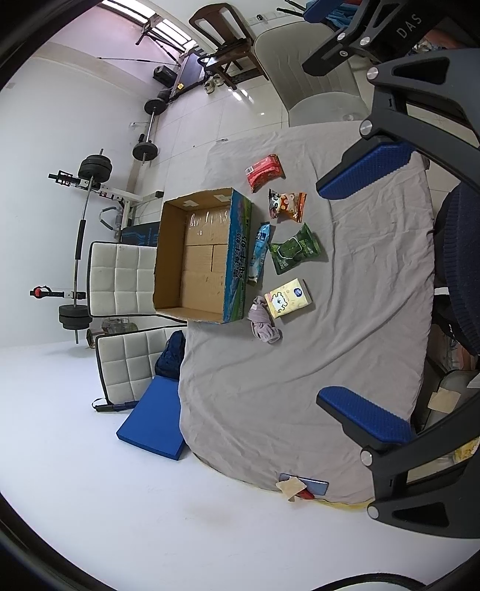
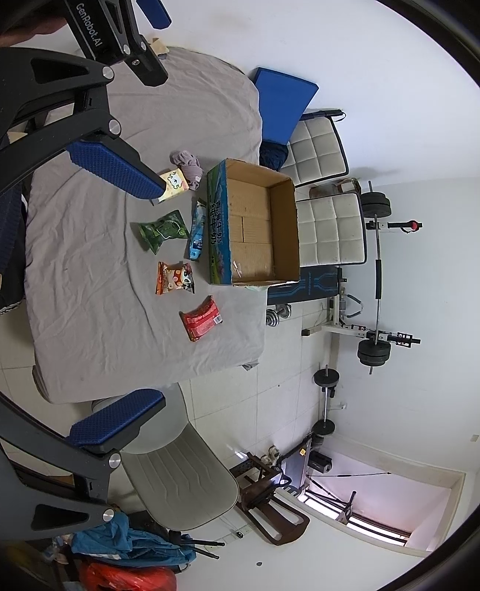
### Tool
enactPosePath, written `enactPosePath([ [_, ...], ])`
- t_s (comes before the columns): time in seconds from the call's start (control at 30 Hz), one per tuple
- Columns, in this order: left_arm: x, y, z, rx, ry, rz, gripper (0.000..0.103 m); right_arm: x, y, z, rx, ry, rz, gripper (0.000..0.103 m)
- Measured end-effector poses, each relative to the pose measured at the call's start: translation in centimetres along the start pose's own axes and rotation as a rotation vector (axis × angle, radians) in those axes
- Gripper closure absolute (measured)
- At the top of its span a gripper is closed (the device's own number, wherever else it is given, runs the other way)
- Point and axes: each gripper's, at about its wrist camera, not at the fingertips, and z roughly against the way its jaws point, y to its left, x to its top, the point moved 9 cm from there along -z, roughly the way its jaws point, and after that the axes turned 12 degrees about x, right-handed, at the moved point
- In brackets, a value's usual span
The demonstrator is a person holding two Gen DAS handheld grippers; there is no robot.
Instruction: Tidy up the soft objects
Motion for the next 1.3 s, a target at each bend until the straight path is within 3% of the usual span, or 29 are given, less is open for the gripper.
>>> enactPosePath([
  [1.3,1.6,0.3,0.5,0.000,0.001,0.002,0.000,1.2,0.3,0.5,0.006,-0.003,0.002,0.000],
])
